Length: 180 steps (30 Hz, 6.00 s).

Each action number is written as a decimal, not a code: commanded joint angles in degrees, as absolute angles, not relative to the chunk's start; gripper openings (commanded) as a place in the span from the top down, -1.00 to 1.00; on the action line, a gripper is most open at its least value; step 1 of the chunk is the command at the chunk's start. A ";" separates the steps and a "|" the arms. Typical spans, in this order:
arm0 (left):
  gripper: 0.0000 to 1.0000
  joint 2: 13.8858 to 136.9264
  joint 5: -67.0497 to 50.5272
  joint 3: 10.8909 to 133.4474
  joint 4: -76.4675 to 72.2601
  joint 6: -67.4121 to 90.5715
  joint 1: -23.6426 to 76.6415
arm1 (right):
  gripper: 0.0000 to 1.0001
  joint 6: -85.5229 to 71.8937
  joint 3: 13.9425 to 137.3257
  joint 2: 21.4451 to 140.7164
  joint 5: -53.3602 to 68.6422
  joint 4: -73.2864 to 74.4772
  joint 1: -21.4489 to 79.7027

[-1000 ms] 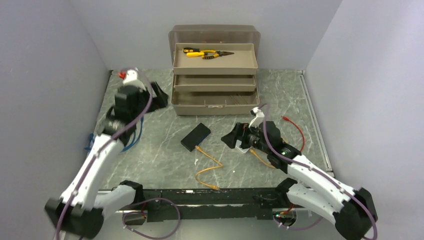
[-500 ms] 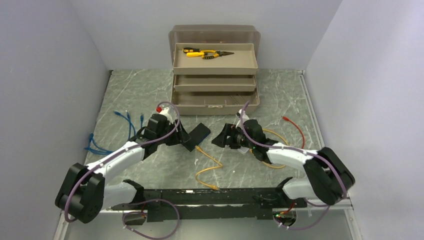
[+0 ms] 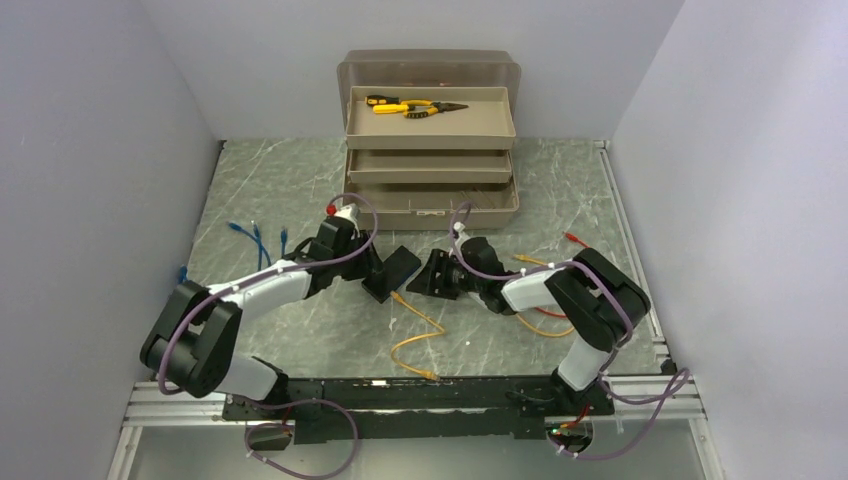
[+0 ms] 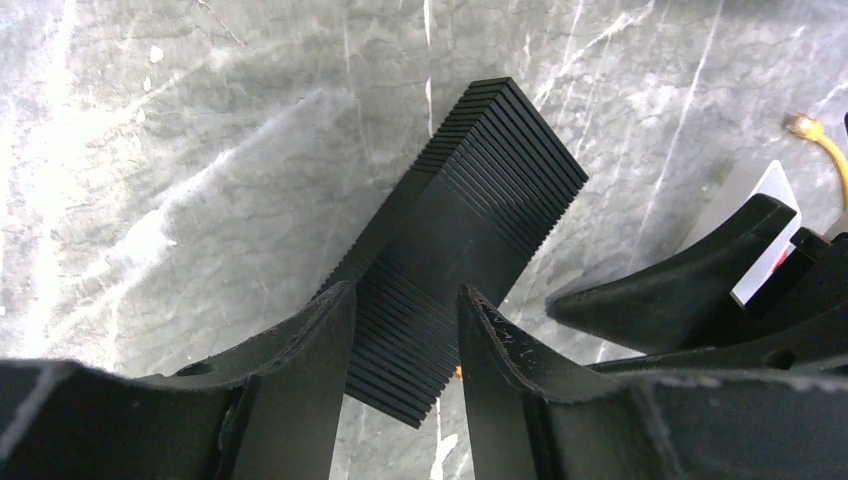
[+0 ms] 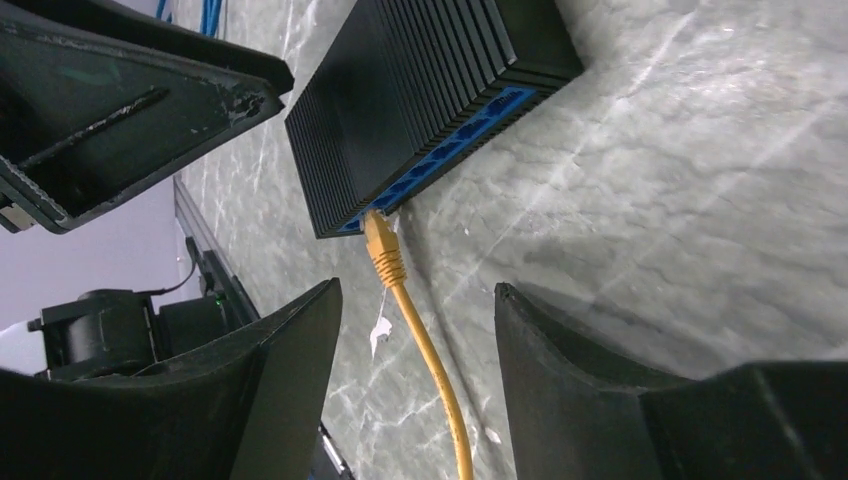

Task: Pull the plug from the switch port
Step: Move the switch port to the center of the board, then pull the connector from the switch port.

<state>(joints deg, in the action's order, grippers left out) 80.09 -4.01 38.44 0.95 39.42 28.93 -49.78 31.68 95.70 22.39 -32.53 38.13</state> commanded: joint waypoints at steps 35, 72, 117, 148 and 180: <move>0.05 83.26 -3.90 29.39 -9.47 43.37 37.11 | 0.10 -52.63 27.85 93.66 18.81 -34.01 43.09; 0.14 78.82 -1.01 30.43 -5.89 43.06 45.51 | 0.12 -44.20 29.38 90.60 31.43 -20.43 42.91; 0.33 87.06 0.61 25.28 -13.40 46.97 47.23 | 1.00 -59.08 27.63 101.45 33.15 -38.08 41.37; -0.03 77.47 12.96 26.64 -2.43 44.03 47.25 | 0.15 -58.08 23.24 100.77 32.04 -41.14 42.12; 0.14 80.43 10.87 21.20 -11.08 48.41 48.87 | 0.29 -67.57 19.17 107.62 23.03 -54.77 41.61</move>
